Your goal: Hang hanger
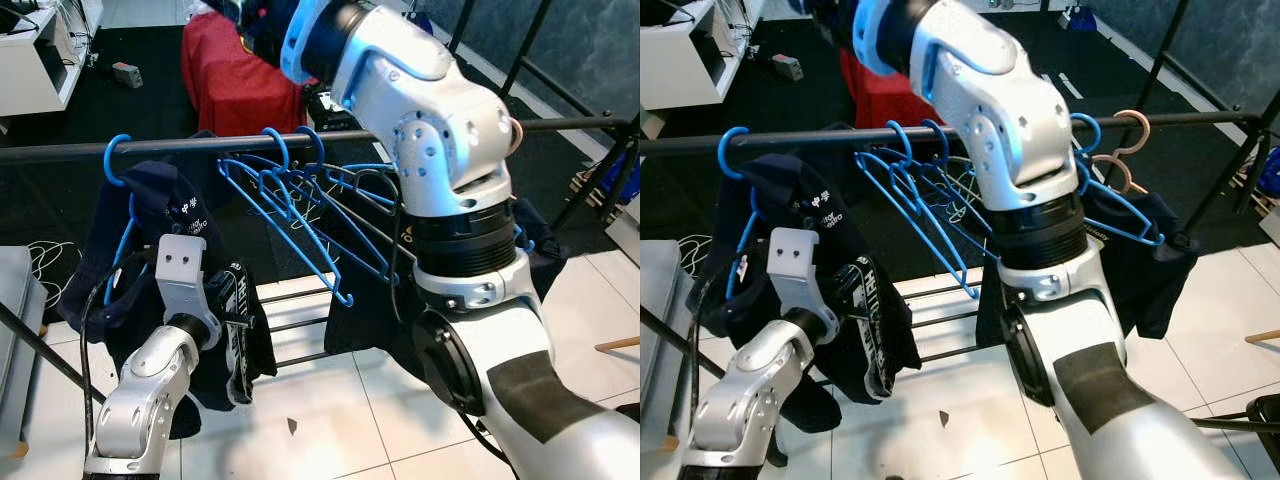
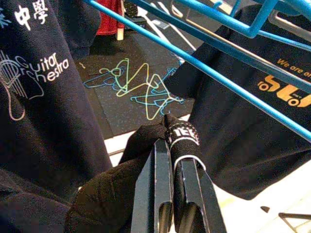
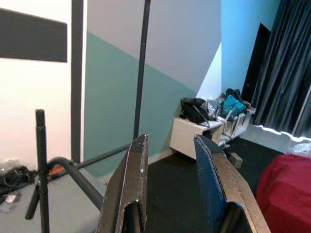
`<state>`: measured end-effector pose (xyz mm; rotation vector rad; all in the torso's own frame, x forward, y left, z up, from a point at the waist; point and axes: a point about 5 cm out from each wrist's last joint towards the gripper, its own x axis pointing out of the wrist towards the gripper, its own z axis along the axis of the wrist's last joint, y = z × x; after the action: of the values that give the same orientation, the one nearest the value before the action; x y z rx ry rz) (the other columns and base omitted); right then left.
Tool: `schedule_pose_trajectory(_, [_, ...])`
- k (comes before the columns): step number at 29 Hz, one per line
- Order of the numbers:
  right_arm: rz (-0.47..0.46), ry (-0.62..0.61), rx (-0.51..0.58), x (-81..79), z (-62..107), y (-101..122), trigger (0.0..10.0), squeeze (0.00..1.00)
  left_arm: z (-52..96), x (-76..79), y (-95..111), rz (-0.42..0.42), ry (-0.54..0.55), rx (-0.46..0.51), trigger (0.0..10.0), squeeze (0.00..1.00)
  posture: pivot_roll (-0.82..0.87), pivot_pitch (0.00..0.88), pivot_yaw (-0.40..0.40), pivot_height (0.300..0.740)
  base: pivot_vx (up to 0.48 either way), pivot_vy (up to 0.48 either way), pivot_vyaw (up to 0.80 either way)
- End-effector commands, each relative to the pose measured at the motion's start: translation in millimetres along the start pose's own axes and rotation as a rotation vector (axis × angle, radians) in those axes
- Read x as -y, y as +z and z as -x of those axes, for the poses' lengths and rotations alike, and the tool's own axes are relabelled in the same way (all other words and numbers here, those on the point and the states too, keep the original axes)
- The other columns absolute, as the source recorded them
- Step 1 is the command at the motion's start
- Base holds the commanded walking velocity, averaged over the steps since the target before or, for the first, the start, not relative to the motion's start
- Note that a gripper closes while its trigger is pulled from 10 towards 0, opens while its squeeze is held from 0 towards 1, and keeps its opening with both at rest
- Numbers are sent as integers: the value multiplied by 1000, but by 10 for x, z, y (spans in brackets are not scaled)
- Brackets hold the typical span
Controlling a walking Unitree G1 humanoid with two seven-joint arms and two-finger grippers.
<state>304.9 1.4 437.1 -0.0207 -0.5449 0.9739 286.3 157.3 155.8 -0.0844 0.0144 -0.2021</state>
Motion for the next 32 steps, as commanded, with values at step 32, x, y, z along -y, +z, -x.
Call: schedule_pose_trajectory(32, [-41,-37,108,41,-5,198,10000,0,34,-20,0,-16,-6,-16,10000,0,60,157,-17,740,0,0,0])
